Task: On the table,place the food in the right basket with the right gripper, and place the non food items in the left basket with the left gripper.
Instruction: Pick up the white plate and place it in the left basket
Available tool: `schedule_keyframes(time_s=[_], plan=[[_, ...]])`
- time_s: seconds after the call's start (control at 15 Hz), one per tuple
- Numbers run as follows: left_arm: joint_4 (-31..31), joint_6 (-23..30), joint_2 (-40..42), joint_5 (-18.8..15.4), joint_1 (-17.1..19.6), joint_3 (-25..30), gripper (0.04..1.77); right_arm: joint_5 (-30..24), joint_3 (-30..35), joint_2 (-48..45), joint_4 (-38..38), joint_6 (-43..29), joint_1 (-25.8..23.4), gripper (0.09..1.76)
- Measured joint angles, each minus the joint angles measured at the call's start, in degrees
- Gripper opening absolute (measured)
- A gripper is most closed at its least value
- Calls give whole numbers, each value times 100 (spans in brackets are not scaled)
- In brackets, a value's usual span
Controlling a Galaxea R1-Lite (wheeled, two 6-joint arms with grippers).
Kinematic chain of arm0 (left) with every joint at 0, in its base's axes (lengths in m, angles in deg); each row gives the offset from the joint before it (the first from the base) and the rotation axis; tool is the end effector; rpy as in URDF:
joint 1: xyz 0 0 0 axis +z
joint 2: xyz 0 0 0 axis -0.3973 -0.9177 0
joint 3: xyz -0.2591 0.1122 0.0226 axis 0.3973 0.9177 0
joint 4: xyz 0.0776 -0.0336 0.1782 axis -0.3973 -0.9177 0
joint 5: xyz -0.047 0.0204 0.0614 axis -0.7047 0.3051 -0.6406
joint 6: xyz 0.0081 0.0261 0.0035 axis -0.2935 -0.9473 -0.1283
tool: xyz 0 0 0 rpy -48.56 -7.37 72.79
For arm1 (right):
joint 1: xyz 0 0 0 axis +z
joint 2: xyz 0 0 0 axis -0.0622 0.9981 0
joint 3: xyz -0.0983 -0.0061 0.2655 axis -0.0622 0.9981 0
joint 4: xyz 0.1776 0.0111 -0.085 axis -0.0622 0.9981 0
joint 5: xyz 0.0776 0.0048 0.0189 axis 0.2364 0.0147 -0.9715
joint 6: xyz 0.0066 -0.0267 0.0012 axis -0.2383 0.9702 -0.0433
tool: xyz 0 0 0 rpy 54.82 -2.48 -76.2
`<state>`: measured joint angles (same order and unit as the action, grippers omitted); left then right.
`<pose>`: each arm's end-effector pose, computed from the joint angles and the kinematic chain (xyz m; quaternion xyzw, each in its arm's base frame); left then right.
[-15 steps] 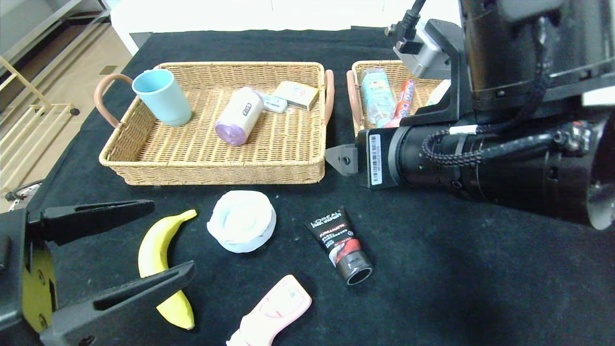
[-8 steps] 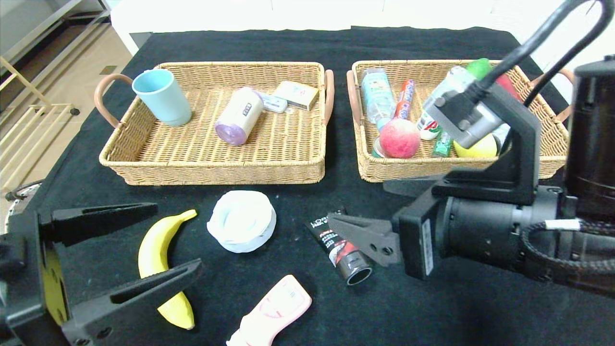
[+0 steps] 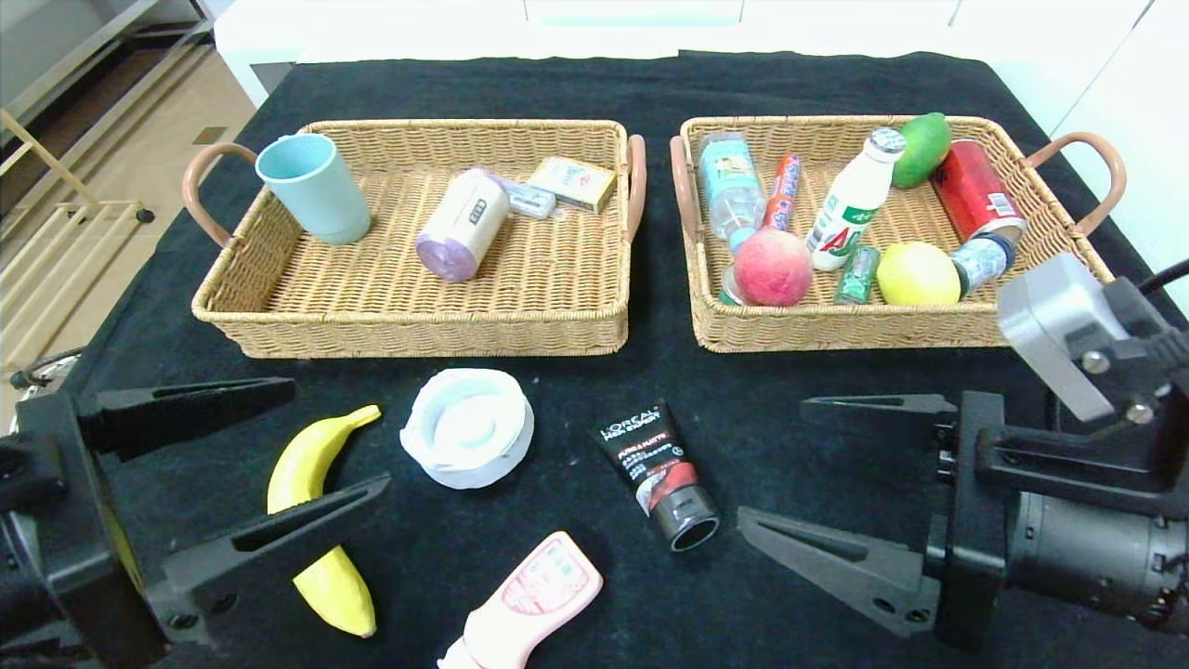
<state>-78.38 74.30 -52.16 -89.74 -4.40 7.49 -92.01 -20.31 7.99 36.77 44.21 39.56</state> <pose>0.1282 -0.0725 0.2387 0.0722 0.0499 -0.3217 0.9428 0.1684 0.1660 0.2116 -0.0468 0.0787 0.4669 0.8795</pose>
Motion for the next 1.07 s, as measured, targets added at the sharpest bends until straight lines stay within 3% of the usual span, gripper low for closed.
schedule_keyframes(time_s=[0.27, 0.53, 0.8, 1.07], plan=[[-29, -127, -89, 400, -5, -206, 172, -108, 623, -182, -706, 11, -243, 170], [-156, -306, -315, 972, -5, -474, 172, -221, 755, -306, -741, 0, -482, 170], [-1410, -116, -794, 1896, -22, -1224, 172, -201, 827, -352, -747, -4, -518, 170], [-2121, 600, -1517, 2311, -69, -2002, 172, -179, 833, -385, -747, 2, -534, 171]])
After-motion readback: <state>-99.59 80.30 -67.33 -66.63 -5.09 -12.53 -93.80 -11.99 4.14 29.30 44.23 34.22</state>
